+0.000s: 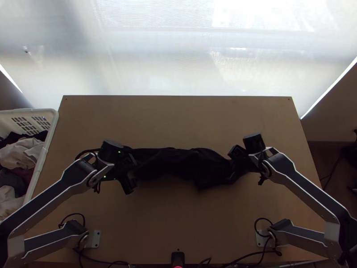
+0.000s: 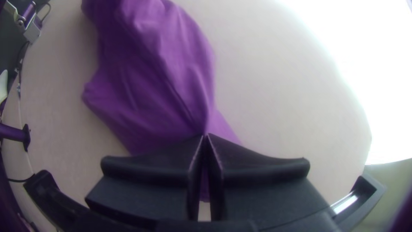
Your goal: Fold the t-shirt
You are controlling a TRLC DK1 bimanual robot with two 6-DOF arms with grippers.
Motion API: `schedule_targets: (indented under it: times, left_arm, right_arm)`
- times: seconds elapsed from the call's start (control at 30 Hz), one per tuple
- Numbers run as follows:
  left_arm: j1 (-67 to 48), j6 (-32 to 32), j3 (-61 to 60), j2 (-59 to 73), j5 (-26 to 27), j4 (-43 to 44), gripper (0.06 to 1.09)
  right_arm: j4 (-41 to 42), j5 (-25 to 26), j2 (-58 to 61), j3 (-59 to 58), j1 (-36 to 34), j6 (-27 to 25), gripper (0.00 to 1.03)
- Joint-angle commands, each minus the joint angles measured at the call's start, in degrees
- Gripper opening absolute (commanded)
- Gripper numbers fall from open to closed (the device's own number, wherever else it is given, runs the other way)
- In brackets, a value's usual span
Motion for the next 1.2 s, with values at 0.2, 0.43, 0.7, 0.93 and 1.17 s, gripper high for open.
schedule_targets:
  times: [0.2, 0.43, 0.7, 0.93, 1.17]
  left_arm:
    - [-3.9, -2.6, -3.2, 5.7, 1.3, 7.0, 1.03]
    - [-2.5, -1.8, -4.4, 9.4, 1.1, 13.4, 0.57]
    - [2.2, -0.5, 2.5, -0.5, 1.7, 5.5, 0.26]
    - [8.2, -1.9, 10.4, -8.8, 2.0, -9.0, 0.14]
    - [12.4, -1.2, 18.4, -18.0, 2.0, -19.5, 0.09]
  right_arm:
    - [-2.9, 0.0, -3.7, 0.9, -2.4, -1.0, 0.03]
    - [-9.0, -1.1, -6.4, 4.3, -2.6, -0.7, 0.03]
    - [-19.5, -6.0, -8.8, 12.6, -2.2, 2.7, 0.03]
    - [-27.0, -8.2, -9.9, 17.6, -2.4, 3.8, 0.03]
    - [-35.4, -13.6, -11.9, 25.7, -3.7, 6.3, 0.03]
